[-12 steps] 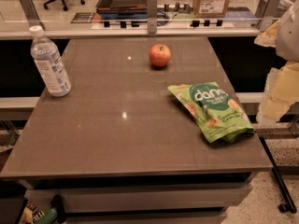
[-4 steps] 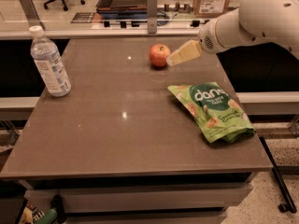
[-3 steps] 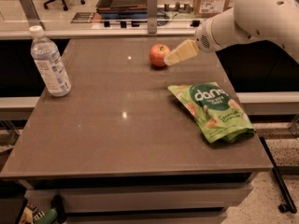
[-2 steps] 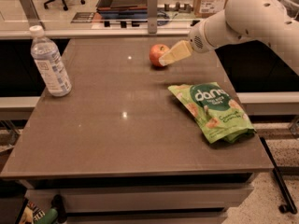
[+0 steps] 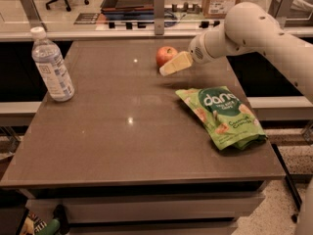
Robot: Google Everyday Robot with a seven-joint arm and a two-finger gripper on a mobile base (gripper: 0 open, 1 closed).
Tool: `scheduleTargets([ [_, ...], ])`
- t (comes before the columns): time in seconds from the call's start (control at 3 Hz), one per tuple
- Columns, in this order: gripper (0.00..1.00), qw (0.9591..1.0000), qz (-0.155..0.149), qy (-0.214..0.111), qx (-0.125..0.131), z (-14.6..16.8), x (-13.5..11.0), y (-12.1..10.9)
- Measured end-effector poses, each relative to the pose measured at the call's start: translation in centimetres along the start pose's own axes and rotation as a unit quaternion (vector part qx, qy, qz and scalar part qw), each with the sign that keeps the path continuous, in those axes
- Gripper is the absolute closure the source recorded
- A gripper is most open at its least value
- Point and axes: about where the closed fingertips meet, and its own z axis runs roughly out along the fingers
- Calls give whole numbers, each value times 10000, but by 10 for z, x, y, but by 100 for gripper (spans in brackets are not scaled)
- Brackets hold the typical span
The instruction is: Move apple near blue plastic bottle
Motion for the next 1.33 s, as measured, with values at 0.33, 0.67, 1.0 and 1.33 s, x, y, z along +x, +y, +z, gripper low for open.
scheduleTargets([
  [0.33, 0, 9999, 29, -65, -155, 18, 0, 5],
  [0.67, 0, 9993, -17, -229, -307, 34, -11, 12],
  [1.0, 17, 9992, -19, -219, -324, 36, -10, 13],
  [1.33, 41, 9992, -22, -212, -346, 39, -10, 15],
])
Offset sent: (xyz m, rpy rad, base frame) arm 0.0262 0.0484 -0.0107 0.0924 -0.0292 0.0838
